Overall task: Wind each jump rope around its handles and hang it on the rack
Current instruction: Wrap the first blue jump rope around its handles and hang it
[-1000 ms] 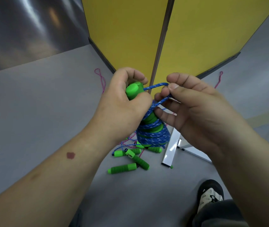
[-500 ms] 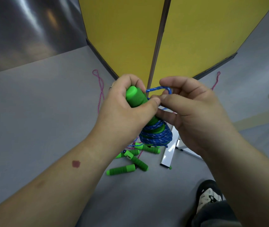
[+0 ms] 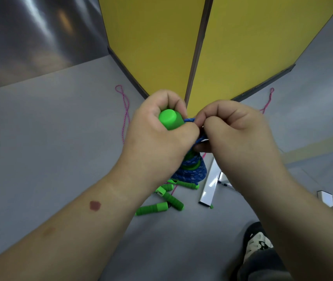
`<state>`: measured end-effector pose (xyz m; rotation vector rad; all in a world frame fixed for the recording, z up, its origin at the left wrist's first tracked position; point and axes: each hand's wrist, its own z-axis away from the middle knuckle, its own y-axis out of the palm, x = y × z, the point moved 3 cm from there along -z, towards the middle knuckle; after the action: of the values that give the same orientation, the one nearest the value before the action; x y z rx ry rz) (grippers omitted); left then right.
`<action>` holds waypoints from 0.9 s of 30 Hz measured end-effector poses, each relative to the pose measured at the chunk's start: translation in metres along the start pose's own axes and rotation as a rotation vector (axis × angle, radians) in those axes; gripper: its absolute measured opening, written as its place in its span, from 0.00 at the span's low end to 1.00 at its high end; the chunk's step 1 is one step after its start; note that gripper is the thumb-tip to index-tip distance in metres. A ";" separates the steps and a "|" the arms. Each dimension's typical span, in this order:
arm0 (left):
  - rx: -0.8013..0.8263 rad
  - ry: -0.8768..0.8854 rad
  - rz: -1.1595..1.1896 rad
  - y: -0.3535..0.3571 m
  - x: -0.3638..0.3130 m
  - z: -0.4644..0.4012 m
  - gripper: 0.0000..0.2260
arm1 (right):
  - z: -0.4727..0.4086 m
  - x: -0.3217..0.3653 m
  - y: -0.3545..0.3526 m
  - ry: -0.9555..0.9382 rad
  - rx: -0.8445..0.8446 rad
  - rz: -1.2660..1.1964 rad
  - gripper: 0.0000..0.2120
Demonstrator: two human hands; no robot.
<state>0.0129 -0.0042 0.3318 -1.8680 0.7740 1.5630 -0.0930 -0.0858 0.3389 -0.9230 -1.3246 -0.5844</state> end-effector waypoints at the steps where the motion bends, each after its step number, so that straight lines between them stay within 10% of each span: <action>1: -0.006 0.004 -0.017 0.001 -0.001 0.002 0.08 | 0.000 0.001 -0.002 -0.073 -0.027 0.115 0.17; 8: -0.004 -0.020 0.027 -0.002 0.001 -0.003 0.09 | 0.000 0.004 -0.007 -0.353 -0.088 0.423 0.16; 27: 0.152 0.010 0.082 0.067 -0.010 -0.009 0.06 | -0.004 0.021 -0.083 -0.061 -0.073 0.346 0.15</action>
<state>-0.0328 -0.0551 0.3384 -1.7553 0.9571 1.5007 -0.1543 -0.1305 0.3789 -1.2069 -1.1680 -0.3396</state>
